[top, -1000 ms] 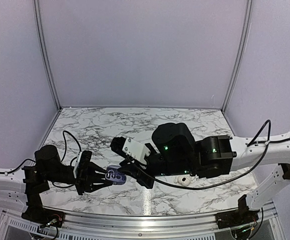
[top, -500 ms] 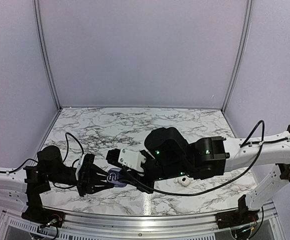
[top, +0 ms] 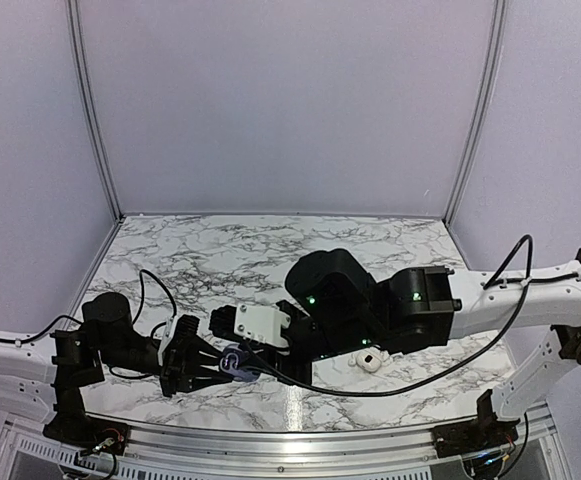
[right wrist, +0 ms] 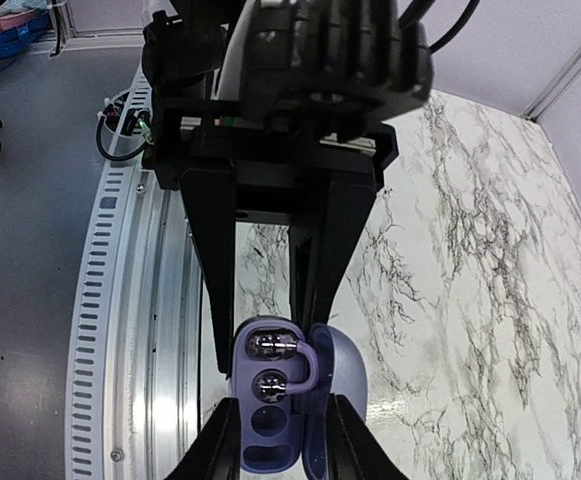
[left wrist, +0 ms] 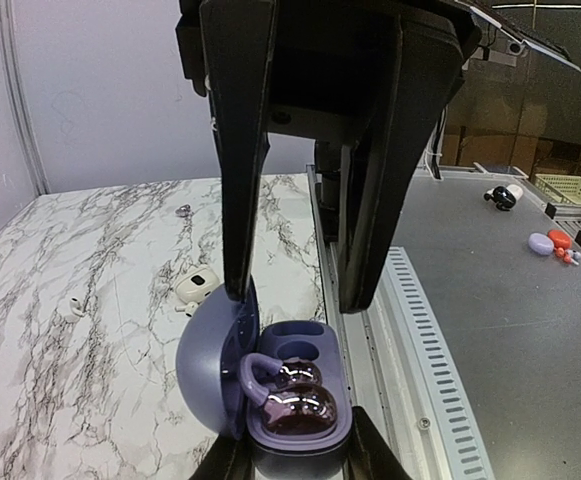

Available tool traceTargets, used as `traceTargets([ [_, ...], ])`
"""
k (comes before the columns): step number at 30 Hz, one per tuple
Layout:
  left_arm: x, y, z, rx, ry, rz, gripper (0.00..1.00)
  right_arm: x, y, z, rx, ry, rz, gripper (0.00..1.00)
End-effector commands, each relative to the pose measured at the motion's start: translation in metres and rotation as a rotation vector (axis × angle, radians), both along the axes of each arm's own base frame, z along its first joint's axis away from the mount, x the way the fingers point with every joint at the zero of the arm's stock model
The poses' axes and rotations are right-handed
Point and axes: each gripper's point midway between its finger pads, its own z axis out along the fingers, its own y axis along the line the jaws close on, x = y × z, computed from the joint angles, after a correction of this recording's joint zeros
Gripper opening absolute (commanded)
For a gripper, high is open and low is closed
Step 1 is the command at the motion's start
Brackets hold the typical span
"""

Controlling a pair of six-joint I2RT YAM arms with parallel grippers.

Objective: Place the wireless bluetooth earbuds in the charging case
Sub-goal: Adjust the right earbud in the right side groove of the charging case.

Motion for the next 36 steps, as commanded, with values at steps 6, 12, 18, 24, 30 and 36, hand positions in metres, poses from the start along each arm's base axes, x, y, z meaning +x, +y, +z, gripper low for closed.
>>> traceTargets([
  [6, 0.007, -0.001, 0.019, -0.038, -0.077, 0.041, 0.02, -0.002, 0.007, 0.003, 0.054, 0.074, -0.04, 0.25],
  [12, 0.012, 0.004, 0.028, -0.063, -0.119, 0.087, 0.02, 0.008, 0.008, 0.005, 0.108, 0.12, -0.145, 0.25],
  [18, 0.013, 0.006, 0.032, -0.075, -0.142, 0.106, 0.02, 0.02, 0.006, 0.01, 0.156, 0.134, -0.237, 0.25],
  [24, 0.013, 0.004, 0.032, -0.071, -0.152, 0.103, 0.02, 0.024, 0.009, 0.011, 0.172, 0.155, -0.266, 0.27],
  [30, 0.012, 0.004, 0.033, -0.073, -0.158, 0.102, 0.02, 0.03, 0.005, 0.009, 0.176, 0.157, -0.302, 0.22],
  [36, 0.012, 0.003, 0.033, -0.072, -0.166, 0.106, 0.02, 0.033, 0.005, 0.011, 0.19, 0.169, -0.332, 0.17],
])
